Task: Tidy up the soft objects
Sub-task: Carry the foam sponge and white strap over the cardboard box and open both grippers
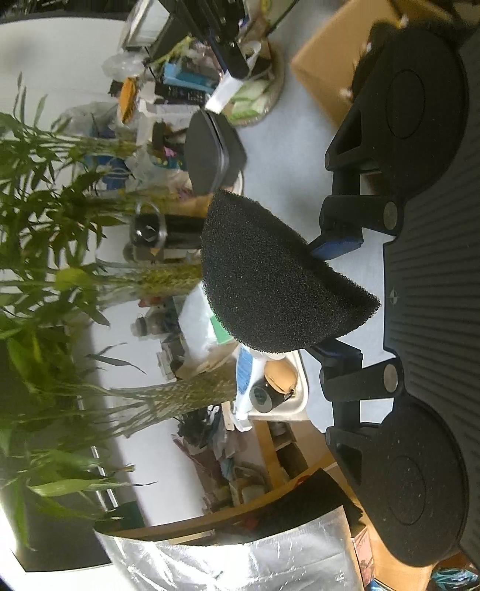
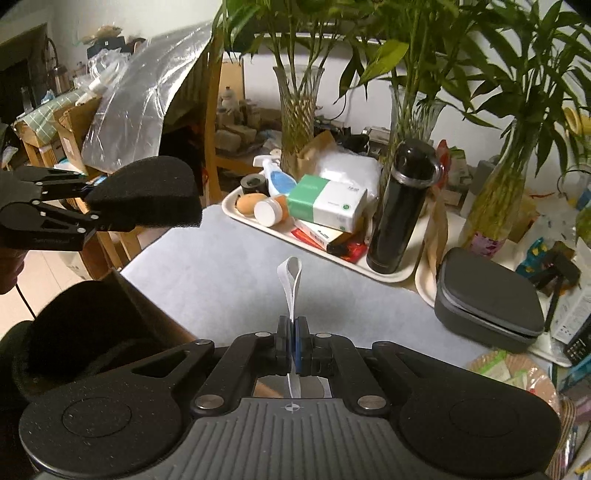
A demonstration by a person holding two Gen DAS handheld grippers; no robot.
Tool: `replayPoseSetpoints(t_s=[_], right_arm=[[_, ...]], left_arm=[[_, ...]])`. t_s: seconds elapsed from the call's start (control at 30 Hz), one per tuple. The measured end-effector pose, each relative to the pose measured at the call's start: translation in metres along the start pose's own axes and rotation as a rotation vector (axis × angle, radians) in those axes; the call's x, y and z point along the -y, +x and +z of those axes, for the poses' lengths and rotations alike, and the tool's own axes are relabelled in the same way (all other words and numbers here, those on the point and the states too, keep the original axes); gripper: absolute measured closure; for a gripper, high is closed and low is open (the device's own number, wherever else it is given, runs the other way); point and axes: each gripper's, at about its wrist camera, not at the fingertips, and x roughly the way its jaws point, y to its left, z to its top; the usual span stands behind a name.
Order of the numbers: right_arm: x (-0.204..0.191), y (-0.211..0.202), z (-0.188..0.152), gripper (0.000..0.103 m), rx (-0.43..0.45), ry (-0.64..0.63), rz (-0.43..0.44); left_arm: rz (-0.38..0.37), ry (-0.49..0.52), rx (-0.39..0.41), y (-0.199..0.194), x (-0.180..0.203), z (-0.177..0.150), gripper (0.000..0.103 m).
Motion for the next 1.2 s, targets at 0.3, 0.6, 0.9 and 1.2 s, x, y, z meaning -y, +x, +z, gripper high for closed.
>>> replayPoseSetpoints(t_s=[0.3, 0.6, 0.9, 1.2], right_arm=[[-0.017, -0.034, -0.012, 0.099, 0.031, 0.007, 0.015], [-0.033, -0.056, -0.019, 0.099, 0.048, 0.002, 0.024], [-0.047, -0.065, -0.028, 0.099, 0.053, -0.005, 0.045], [-0.048, -0.073, -0.041, 0.099, 0.043, 0.007, 0.058]], left_arm=[[-0.04, -0.065, -0.049, -0.041, 0.017, -0.003, 0.059], [0.007, -0.075, -0.1, -0.059, 0.033, -0.016, 0.059], [0.087, 0.012, -0.157, -0.052, 0.061, -0.03, 0.051], [-0.153, -0.108, -0.127, -0.072, 0.048, -0.046, 0.025]])
